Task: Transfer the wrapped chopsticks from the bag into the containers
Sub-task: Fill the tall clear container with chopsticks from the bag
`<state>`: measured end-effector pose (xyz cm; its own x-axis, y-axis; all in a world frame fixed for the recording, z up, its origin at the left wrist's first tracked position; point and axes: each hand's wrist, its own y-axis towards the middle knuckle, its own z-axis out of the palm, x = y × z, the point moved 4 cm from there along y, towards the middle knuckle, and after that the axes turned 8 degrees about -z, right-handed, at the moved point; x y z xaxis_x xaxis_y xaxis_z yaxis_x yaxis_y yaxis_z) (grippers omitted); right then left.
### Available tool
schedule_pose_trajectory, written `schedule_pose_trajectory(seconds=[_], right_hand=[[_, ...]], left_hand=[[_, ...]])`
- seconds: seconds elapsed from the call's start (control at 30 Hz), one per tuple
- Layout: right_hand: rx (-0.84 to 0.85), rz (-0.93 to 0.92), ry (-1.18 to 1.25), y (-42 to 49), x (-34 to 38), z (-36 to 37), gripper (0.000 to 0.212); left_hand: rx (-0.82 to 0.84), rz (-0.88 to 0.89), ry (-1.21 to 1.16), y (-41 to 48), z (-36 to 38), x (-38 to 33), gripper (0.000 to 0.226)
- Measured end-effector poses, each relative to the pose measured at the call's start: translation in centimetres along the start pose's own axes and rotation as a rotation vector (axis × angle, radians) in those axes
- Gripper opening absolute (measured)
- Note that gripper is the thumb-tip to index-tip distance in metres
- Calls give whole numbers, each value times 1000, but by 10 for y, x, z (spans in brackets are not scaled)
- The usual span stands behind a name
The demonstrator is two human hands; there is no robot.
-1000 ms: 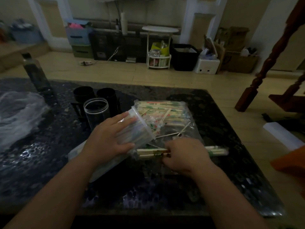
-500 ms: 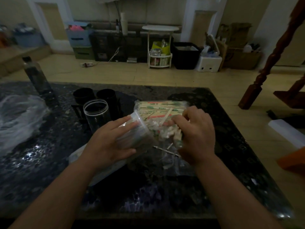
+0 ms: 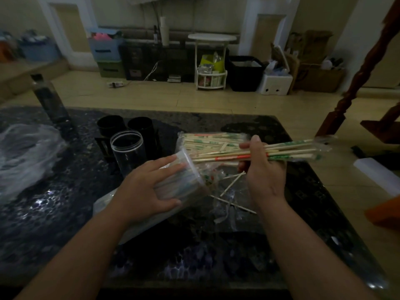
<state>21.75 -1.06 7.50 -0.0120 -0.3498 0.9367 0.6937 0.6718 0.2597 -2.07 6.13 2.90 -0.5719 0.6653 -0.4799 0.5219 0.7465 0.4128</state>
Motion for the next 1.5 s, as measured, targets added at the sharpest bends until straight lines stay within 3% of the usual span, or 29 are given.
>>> schedule_pose_trajectory(seconds=[0.2,0.33,0.43,0.5,0.57,0.63,0.7,0.77,0.87,1.0,1.07,1.13,1.2,1.3,1.4,1.5], right_hand=[[25,55,1,4,-11,3,46],[50,85,-12,4,-15,4,28],[189,224,-5,-1,-20,9,8],[345,377,-63,-11,-27,15,17],[393,450,-1,-17,-30,19,18],[284,481,192,-14,-27,20,5],[126,483,314,-6,-29,16,12],[68,459,269,-1,-33,14,20],[100,451,54,-2,-47,11,9],[184,406,25,-4,-54,11,36],[79,396,118,-2,-55,7,56],[-75,377,79,5,-52,-3,58],[-118,309,20,12,-49,-10,62],[5,251,-77,15,-47,-9,70],[133,253,-168,16,-54,-3,47],[389,181,-285,4,-46,12,25]], left_hand=[[34,37,-7,0,2,-4,81],[50,48,-28,-1,3,-7,80],[61,61,-42,-2,5,-9,80],[68,64,-38,-2,6,-9,81],[73,63,-27,-2,6,-8,82],[66,67,-21,-1,5,-8,83],[61,70,-23,-1,4,-8,83],[76,64,-26,-1,5,-8,83],[94,64,-17,0,8,-9,77],[99,73,-19,0,10,-9,75],[103,72,-14,-1,10,-9,75],[107,61,-8,-1,9,-8,76],[114,55,-2,-1,9,-8,77],[120,62,2,-1,9,-9,77],[120,70,-3,-1,10,-9,76],[120,64,-9,-1,9,-9,76]])
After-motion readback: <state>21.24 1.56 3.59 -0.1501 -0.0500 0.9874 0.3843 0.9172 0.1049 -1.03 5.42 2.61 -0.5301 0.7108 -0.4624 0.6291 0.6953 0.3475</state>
